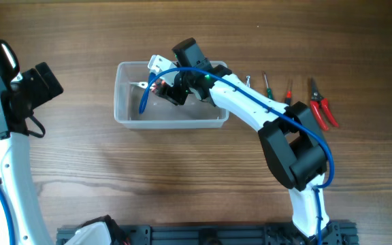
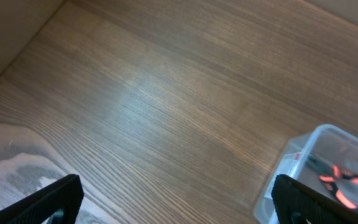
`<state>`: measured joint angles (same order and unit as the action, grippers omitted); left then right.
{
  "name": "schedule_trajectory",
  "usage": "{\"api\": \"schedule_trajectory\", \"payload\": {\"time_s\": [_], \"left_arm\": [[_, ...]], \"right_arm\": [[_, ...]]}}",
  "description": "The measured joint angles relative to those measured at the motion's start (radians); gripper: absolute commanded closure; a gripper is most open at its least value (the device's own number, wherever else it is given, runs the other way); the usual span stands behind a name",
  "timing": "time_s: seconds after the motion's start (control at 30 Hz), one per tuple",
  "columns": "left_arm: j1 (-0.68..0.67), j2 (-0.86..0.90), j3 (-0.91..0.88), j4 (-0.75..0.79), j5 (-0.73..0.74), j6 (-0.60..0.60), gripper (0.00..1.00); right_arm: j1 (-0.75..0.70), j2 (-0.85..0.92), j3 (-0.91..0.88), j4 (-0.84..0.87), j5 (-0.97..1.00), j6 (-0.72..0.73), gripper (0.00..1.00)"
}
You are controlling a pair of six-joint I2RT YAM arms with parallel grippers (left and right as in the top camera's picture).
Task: Pack container
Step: 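Grasp the orange-black pliers with the right gripper and carry into container, then release the pliers and move the right gripper to the red cutters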
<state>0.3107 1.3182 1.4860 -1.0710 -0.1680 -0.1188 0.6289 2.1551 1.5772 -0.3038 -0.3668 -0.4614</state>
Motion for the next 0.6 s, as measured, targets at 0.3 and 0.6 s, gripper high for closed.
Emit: {"api": "schedule_trajectory", "payload": {"time_s": [0.3, 0.6], "left_arm": [[0.000, 0.000, 0.000, 0.000, 0.000, 0.000, 0.00], [0.000, 0.000, 0.000, 0.000, 0.000, 0.000, 0.00]], "right_arm": [[-0.095, -0.356, 0.000, -0.172, 0.297, 0.113, 0.28], [-0.650, -0.732, -0.007, -0.619, 0.449, 0.291, 0.18]]}}
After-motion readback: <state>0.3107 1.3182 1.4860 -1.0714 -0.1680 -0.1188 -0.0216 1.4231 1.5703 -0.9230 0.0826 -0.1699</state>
